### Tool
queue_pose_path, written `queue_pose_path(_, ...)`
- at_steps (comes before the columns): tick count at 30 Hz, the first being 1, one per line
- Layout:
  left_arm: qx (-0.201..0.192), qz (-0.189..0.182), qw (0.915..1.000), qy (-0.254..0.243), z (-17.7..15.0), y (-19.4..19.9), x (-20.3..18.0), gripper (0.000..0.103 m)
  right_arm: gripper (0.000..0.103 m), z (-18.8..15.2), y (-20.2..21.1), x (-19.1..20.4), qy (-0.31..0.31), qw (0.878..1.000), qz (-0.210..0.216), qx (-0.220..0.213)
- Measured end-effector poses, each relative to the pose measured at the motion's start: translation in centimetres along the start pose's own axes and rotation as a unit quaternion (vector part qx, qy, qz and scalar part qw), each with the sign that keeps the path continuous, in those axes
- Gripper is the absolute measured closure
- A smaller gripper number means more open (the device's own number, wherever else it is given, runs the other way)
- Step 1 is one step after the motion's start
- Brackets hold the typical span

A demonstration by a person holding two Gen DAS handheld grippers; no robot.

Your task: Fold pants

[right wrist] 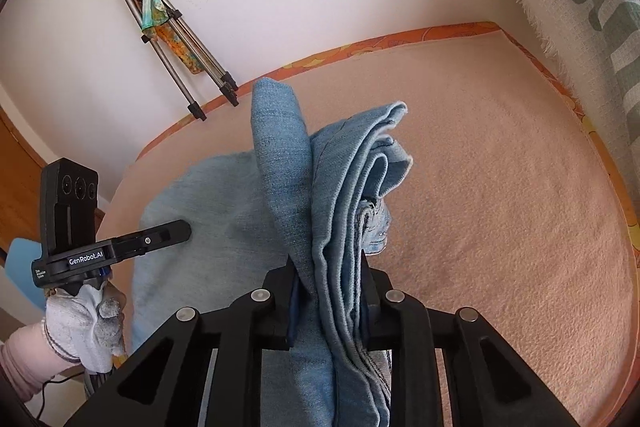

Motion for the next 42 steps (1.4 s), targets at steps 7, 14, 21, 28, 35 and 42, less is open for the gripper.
queue_pose_path(7,-0.028,-0.009,0.9988,-0.039,3.2,1.1,-3.1,0.088,0.083,3.8,3.6,3.0,0.042,0.998,0.001,-0.045)
queue_pose_path(14,-0.067,-0.011,0.9955,-0.066,10.5,1.4,-4.1,0.088,0.083,12.3,3.9,3.7,0.054,0.995,-0.001,-0.090)
queue_pose_path(21,-0.078,0.010,0.9934,-0.083,18.2,-2.1,-1.6,0.088,0.083,20.5,-1.5,1.8,0.054,0.994,-0.003,-0.094)
queue_pose_path(28,-0.072,0.034,0.9924,-0.094,22.2,-6.6,2.8,0.088,0.083,25.5,-10.2,-2.1,0.032,0.997,-0.016,-0.069)
queue_pose_path(35,-0.083,0.159,0.9790,-0.098,24.5,-9.0,8.5,0.082,0.059,27.0,-16.1,-7.8,0.004,0.988,-0.151,-0.037)
queue_pose_path(42,-0.091,0.146,0.9810,-0.091,24.5,-6.5,9.1,0.082,0.058,26.6,-15.0,-7.6,0.023,0.983,-0.172,-0.052)
Point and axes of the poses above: each gripper's, at about its wrist camera, not at the fingertips, and y roughly against the way its jaws point, x to its left, z to its top, the point moved 4 cm from there along -y, roughly the way its jaws point, and after that the axes turned 3 degrees about -z, right-handed, at the moved point
